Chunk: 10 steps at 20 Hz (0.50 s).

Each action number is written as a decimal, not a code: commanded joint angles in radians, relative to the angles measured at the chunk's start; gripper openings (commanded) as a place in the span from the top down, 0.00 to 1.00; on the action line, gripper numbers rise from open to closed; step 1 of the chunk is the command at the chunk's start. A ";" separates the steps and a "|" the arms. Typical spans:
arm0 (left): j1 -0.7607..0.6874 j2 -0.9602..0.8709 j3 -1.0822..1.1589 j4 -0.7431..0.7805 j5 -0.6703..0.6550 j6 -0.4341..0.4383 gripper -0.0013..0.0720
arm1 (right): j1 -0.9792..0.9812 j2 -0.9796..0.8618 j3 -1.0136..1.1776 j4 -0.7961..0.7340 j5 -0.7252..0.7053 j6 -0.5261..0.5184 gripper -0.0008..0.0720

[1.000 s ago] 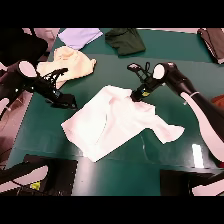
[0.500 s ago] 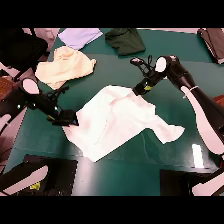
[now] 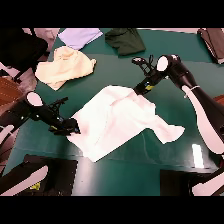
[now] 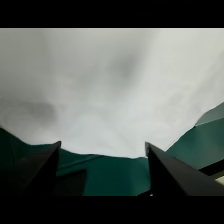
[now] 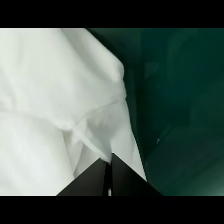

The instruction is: Fold the shirts.

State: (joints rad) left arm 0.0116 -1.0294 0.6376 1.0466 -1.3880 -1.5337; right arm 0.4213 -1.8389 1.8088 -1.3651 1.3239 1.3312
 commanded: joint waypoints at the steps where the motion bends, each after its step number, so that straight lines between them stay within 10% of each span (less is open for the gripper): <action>1: 0.000 -0.002 -0.058 -0.050 0.170 -0.002 0.13 | -0.001 0.004 0.001 0.002 -0.004 0.000 0.97; 7: 0.000 -0.042 -0.058 0.008 0.248 0.008 0.13 | -0.002 0.028 0.002 0.000 -0.011 0.000 0.97; 10: -0.002 -0.041 -0.058 -0.247 0.129 0.106 0.13 | -0.014 0.034 0.013 0.000 -0.003 0.004 0.97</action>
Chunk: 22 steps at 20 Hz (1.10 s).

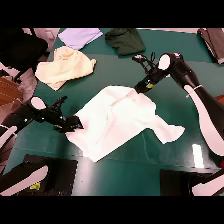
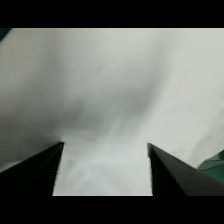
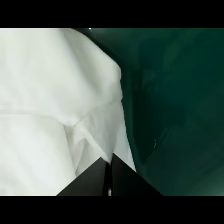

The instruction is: Fold the shirts.

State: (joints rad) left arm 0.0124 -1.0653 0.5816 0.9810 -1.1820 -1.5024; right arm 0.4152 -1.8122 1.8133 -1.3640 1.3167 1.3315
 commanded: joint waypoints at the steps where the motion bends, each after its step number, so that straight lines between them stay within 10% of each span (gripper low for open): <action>1: -0.026 -0.002 -0.002 -0.233 -0.130 0.092 0.16 | -0.010 0.007 0.015 -0.002 0.004 0.006 0.97; 12: -0.143 0.105 -0.001 0.160 -0.107 -0.136 0.17 | -0.039 0.003 0.062 0.000 0.038 0.014 0.97; 22: -0.143 0.091 -0.007 0.003 0.047 -0.117 0.17 | -0.038 0.003 0.062 0.000 0.046 0.013 0.97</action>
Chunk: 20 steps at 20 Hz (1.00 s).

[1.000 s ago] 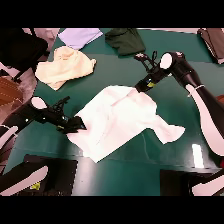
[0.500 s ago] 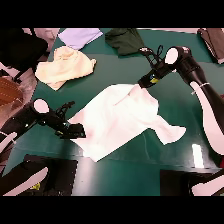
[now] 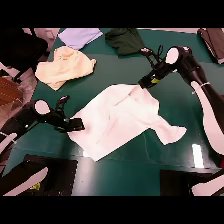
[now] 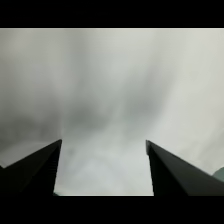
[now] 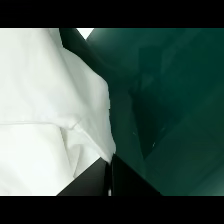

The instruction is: Fold the shirts.

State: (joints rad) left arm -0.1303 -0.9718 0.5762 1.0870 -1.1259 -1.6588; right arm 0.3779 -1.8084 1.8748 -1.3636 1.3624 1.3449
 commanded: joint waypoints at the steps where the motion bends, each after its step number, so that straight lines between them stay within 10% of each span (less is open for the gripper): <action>1: -0.001 -0.002 -0.002 -0.219 -0.080 0.093 0.17 | 0.000 -0.001 0.001 -0.001 -0.002 0.000 0.97; 3: -0.001 0.028 -0.002 -0.337 -0.188 0.121 0.17 | -0.003 -0.001 0.001 -0.002 -0.010 0.000 0.97; 8: -0.258 0.117 0.002 0.043 -0.209 0.060 0.25 | -0.006 -0.001 0.001 0.000 -0.025 0.002 0.97; 14: -0.695 0.105 0.057 0.535 0.061 -0.236 0.25 | 0.003 -0.001 0.001 0.001 -0.015 0.018 0.97; 20: -0.726 -0.143 0.113 0.566 0.076 -0.090 0.25 | 0.016 -0.001 0.001 0.000 0.002 0.024 0.97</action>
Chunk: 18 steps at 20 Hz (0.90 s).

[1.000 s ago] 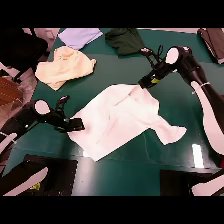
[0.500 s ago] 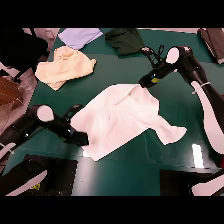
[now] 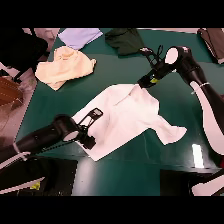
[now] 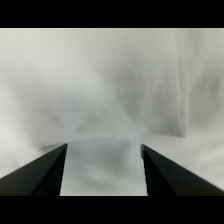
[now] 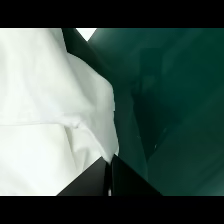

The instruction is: Fold the shirts.

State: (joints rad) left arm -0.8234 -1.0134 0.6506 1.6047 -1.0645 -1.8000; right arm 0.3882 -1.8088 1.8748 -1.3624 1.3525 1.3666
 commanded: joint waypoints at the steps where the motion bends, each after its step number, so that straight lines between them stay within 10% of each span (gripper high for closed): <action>1: -0.055 -0.115 0.073 0.044 0.009 0.051 0.25 | 0.006 0.000 0.001 0.000 0.017 0.003 0.97; 18: -0.230 -0.147 0.142 0.111 -0.064 0.054 0.40 | 0.007 0.000 0.001 0.000 0.018 0.003 0.97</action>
State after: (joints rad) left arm -1.0519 -1.1587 0.7940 1.7622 -1.1267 -1.7733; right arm 0.3943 -1.8088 1.8748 -1.3624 1.3701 1.3693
